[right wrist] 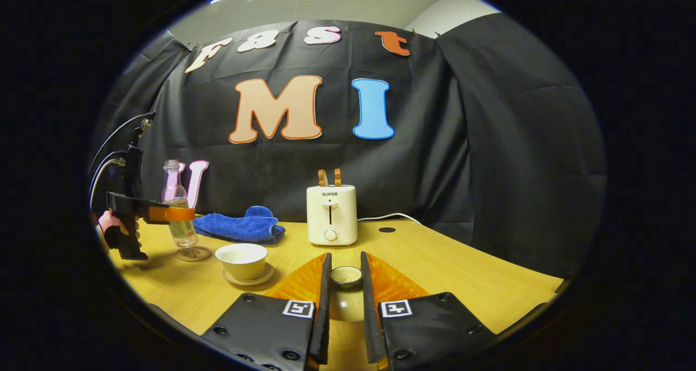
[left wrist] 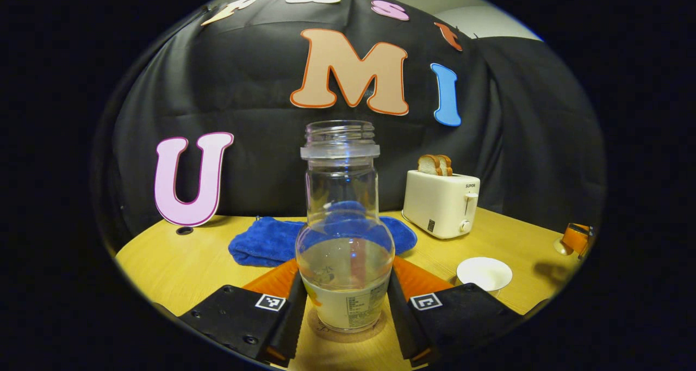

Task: Open the teacup lid with one hand, grasp the water bottle and pour water into the teacup with the other hand; after pouring, place the water bottle on the coaster and then close the teacup lid.

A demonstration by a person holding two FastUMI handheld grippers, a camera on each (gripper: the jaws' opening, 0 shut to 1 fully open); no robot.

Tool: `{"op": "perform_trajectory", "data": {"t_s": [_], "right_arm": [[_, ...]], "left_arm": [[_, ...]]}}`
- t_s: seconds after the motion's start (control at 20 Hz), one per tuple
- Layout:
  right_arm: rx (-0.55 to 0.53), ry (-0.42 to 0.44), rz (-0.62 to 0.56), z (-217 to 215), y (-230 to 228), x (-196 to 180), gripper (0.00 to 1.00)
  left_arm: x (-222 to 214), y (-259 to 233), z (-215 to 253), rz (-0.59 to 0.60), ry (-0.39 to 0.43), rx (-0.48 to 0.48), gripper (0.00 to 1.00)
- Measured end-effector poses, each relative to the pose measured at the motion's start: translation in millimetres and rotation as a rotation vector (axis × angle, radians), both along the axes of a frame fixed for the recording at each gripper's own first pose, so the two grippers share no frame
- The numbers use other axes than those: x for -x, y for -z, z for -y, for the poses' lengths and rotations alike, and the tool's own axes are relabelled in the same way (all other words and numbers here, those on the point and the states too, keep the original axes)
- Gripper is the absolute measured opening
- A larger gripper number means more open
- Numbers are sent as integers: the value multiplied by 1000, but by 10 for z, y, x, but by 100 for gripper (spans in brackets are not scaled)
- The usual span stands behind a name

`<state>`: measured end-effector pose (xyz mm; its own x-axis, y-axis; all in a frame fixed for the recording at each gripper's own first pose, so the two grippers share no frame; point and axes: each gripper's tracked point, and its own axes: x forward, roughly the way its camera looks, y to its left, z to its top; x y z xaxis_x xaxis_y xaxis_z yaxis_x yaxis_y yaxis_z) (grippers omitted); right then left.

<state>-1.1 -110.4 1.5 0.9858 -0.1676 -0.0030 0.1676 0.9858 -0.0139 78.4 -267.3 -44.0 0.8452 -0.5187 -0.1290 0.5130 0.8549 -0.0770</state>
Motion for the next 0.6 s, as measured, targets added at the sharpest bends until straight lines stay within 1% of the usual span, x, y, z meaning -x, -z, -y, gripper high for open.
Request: {"op": "perform_trajectory", "data": {"t_s": [0.15, 0.6], "right_arm": [[0, 1, 0, 0, 7, -8, 30], [0, 1, 1, -4, -2, -8, 29]], "left_arm": [[-1, 94, -18, -21, -2, -32, 68], [-27, 215, 14, -56, 11, -59, 72]]}}
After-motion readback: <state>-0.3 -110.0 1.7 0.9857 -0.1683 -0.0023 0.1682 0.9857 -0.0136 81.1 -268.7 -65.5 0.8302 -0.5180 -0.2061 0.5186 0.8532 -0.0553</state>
